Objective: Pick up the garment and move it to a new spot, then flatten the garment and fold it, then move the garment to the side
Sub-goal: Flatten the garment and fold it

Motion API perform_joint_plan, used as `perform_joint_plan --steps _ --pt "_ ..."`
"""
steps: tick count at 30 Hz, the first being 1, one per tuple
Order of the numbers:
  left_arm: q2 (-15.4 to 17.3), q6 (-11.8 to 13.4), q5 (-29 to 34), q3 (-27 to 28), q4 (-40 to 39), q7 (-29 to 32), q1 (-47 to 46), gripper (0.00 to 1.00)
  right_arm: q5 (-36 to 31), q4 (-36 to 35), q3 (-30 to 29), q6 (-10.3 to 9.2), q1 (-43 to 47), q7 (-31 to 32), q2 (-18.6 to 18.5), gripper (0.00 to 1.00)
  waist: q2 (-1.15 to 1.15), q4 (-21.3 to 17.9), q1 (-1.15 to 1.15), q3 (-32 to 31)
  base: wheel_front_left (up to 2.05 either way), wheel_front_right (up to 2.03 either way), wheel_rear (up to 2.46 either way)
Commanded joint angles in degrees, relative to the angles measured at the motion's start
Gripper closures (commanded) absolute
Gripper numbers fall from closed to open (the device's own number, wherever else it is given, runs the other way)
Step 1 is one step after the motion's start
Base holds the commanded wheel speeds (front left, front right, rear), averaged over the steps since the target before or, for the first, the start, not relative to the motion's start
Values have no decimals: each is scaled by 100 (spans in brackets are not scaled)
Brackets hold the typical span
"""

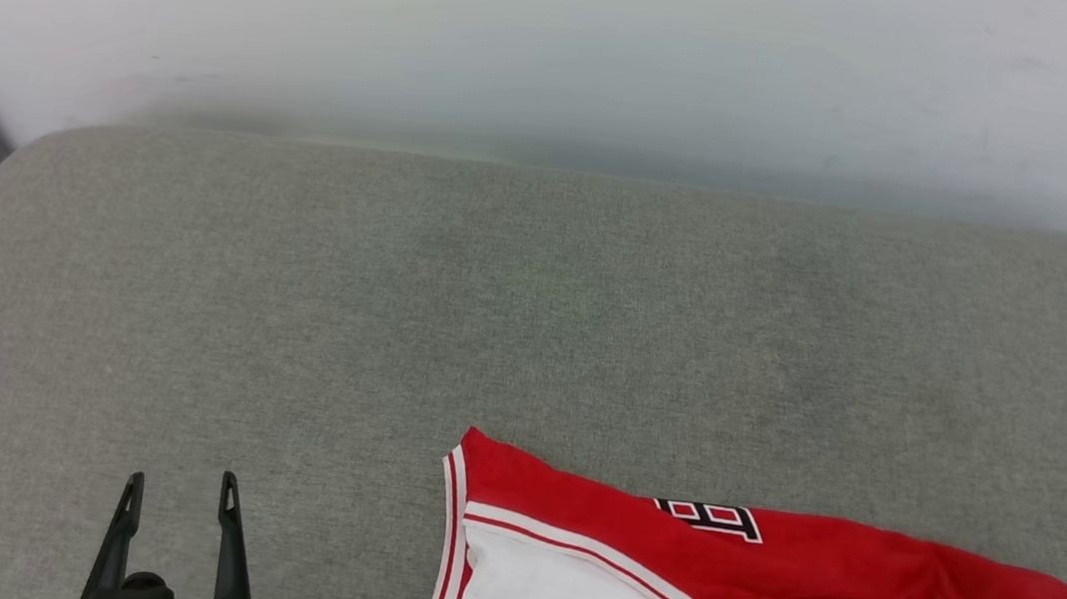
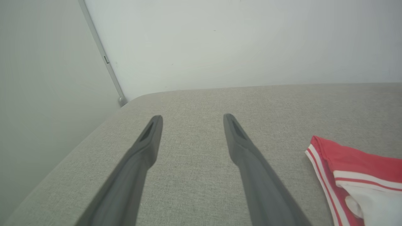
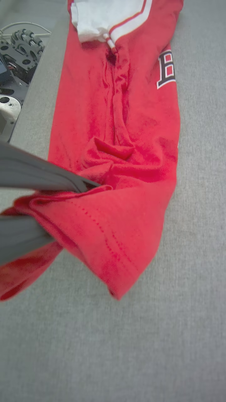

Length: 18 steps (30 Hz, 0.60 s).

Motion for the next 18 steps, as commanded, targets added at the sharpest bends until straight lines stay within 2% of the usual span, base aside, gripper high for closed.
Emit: perform_joint_plan --steps 1,5,12,18 --pt "-46 -70 65 55 19 -14 54 0 189 -271 15 -2 107 122 76 100 0 17 0 -28 0 0 0" --pt "-113 -176 115 159 24 -14 94 0 473 -1095 152 -2 174 362 99 100 0 20 0 -28 0 0 0" --pt "-237 -361 204 293 36 -14 -19 0 200 -2368 824 -2 -276 719 246 100 0 41 0 70 0 0 0" --pt "-316 -484 267 365 67 -14 -157 0 -212 -2630 1918 -2 -1185 978 695 100 0 56 0 216 0 0 0"
